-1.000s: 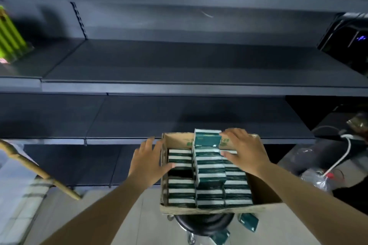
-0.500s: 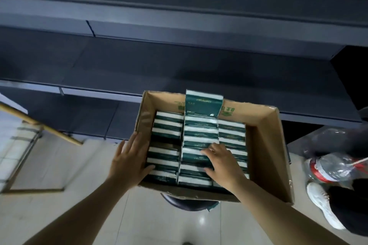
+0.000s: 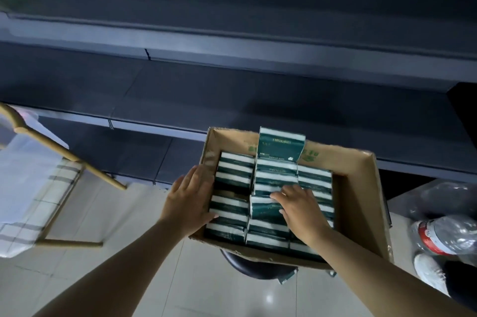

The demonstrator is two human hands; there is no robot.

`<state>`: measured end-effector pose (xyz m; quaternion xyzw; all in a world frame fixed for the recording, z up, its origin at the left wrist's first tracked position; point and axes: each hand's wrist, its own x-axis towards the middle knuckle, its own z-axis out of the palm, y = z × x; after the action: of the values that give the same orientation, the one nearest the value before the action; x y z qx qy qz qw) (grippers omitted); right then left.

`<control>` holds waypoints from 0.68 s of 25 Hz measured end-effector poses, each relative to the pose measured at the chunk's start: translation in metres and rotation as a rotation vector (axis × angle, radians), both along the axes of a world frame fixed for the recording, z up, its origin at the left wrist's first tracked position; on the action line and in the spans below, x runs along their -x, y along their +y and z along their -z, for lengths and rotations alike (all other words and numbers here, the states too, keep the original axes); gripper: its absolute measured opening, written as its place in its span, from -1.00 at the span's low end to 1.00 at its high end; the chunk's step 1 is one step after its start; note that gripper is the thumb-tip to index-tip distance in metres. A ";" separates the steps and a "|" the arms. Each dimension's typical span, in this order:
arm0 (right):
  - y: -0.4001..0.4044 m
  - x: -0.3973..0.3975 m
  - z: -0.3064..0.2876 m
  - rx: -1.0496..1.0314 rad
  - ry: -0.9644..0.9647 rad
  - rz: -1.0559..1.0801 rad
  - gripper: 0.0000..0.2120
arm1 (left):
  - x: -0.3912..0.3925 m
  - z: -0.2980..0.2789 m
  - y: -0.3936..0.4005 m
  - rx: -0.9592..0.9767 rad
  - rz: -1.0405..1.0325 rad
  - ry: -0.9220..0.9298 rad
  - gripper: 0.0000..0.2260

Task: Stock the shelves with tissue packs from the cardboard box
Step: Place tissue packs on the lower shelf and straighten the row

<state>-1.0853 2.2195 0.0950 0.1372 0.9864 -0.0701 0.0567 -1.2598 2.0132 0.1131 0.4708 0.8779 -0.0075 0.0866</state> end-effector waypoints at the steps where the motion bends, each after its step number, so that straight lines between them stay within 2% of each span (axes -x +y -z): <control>1: 0.001 0.005 -0.019 0.023 -0.010 -0.006 -0.63 | 0.005 -0.019 0.002 -0.035 0.007 0.019 -0.09; 4: 0.005 0.024 -0.084 0.125 0.051 -0.028 -0.68 | 0.030 -0.080 0.004 -0.102 0.003 0.060 -0.17; 7: 0.002 0.052 -0.169 0.160 0.186 0.000 -0.69 | 0.063 -0.152 0.001 -0.185 0.020 0.111 -0.17; 12: -0.026 0.110 -0.321 0.036 0.450 0.073 -0.68 | 0.125 -0.281 -0.011 -0.334 0.112 0.355 -0.16; 17: -0.077 0.160 -0.438 -0.003 0.640 0.124 -0.67 | 0.181 -0.392 -0.033 -0.494 0.161 0.518 -0.16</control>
<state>-1.2457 2.1428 0.5335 0.1680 0.9440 -0.1114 -0.2611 -1.4403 1.9798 0.5054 0.5276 0.8061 0.0790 -0.2559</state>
